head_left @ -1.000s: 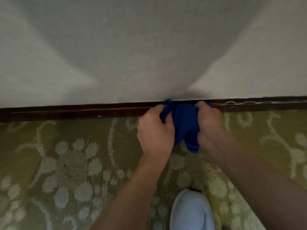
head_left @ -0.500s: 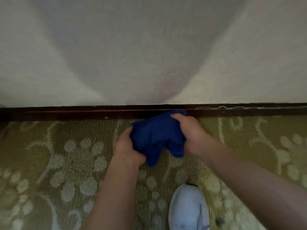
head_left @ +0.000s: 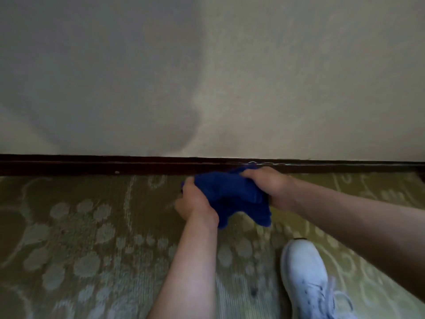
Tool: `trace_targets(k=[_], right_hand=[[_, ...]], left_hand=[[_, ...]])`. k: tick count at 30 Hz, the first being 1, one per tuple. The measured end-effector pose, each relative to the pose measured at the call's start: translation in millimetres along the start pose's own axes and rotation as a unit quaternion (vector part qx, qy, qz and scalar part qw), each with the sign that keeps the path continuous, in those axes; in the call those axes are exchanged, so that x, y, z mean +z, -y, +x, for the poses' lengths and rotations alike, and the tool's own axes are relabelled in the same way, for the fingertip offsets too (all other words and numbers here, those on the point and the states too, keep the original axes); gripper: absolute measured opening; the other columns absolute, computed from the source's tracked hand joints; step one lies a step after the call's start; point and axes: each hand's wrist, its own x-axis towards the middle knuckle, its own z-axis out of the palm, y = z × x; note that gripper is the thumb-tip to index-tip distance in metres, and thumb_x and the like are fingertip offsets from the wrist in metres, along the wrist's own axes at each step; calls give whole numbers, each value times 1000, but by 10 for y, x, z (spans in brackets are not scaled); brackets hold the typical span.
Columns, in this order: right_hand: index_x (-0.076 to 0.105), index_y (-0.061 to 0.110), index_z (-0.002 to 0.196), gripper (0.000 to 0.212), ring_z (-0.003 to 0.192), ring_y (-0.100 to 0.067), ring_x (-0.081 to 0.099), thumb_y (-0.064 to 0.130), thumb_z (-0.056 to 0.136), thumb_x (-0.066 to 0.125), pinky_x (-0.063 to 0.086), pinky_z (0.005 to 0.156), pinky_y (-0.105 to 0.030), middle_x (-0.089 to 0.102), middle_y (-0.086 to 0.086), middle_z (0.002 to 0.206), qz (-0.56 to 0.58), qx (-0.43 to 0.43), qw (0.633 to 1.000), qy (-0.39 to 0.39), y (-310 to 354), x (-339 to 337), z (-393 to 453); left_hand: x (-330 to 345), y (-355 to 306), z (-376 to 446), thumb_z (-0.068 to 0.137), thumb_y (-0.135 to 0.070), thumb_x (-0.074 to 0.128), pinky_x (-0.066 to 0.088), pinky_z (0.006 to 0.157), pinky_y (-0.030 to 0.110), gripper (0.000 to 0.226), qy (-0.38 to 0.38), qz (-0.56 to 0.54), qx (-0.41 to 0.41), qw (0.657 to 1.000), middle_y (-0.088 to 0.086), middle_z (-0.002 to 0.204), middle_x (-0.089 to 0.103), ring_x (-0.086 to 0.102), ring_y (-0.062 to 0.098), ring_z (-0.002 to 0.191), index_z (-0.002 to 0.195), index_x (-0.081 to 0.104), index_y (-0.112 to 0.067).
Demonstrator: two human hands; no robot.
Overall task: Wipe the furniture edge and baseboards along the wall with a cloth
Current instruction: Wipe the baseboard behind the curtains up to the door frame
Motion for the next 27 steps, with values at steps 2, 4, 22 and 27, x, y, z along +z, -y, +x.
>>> trace_targets(k=[2, 4, 22, 27], right_hand=[[60, -2, 120, 33, 93, -33, 66, 16, 93, 56, 54, 82, -42, 69, -21, 112, 40, 8, 999, 11, -86, 275, 223], [56, 2, 126, 37, 98, -32, 66, 22, 96, 53, 55, 89, -45, 67, -18, 116, 72, 21, 997, 32, -213, 518, 438], [64, 9, 96, 17, 80, -19, 65, 15, 97, 48, 55, 68, -28, 68, -8, 88, 260, -49, 964, -16, -489, -257, 1102], [62, 3, 112, 33, 104, -35, 64, 24, 89, 51, 52, 93, -48, 67, -20, 111, 222, -25, 975, 1, -401, -121, 1081]], left_hand=[[7, -129, 127, 84, -20, 67, 56, 83, 47, 26, -16, -8, 54, 998, 12, 106, 68, 66, 33, 91, 105, 63, -7], [66, -280, 308, 87, -18, 67, 55, 87, 49, 21, -15, 7, 110, 994, 12, 105, 66, 65, 33, 95, 104, 59, -7], [832, 636, 465, 92, -12, 62, 56, 86, 50, 10, -92, 219, 316, 918, 11, 93, 70, 69, 30, 92, 83, 62, -17], [933, 656, 395, 94, -7, 58, 54, 72, 38, 15, -103, 197, 299, 928, 6, 79, 65, 66, 27, 86, 81, 60, -15]])
